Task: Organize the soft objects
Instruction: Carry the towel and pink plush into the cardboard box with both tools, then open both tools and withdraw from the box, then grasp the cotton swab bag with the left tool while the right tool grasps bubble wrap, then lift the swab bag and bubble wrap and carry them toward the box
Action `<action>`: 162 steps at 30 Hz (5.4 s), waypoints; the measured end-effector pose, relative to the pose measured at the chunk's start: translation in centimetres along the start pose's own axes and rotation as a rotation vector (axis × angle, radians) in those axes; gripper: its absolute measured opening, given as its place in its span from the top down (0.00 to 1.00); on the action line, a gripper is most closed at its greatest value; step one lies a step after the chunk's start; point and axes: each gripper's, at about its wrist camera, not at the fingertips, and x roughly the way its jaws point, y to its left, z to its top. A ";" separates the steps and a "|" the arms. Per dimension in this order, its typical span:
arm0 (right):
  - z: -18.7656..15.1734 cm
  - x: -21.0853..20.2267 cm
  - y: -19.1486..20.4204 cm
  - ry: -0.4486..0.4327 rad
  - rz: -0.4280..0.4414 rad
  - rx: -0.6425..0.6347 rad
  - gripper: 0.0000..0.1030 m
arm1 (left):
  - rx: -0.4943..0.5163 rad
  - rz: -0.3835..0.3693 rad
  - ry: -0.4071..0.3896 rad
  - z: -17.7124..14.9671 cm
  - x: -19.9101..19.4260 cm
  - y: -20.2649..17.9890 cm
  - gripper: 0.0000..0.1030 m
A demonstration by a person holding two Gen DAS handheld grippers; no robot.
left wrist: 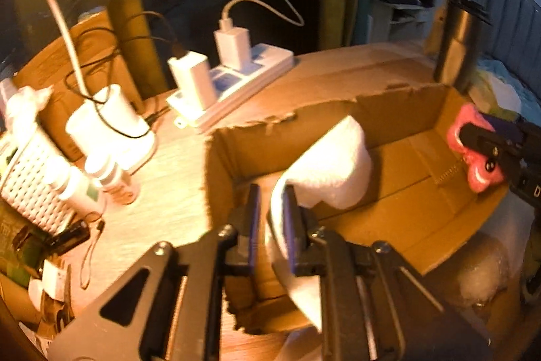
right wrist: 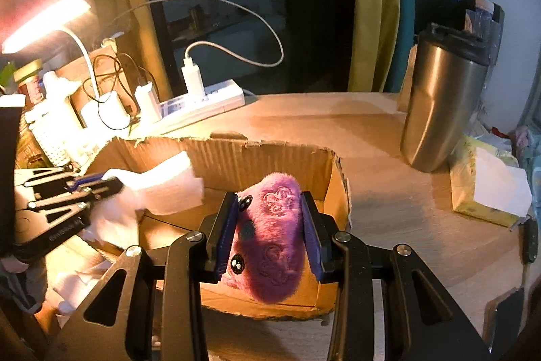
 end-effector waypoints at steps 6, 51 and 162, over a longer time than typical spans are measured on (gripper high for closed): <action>-0.2 0.5 -0.8 0.019 -0.017 0.034 0.59 | -0.013 0.002 0.007 -0.2 0.1 0.2 0.79; -3.5 -10.8 2.9 -0.092 -0.076 0.010 0.45 | -0.087 -0.130 -0.185 -5.4 -11.9 0.6 0.30; -9.8 -9.2 1.9 0.005 0.070 0.031 0.43 | -0.024 -0.346 -0.037 -9.9 -8.9 -5.3 0.50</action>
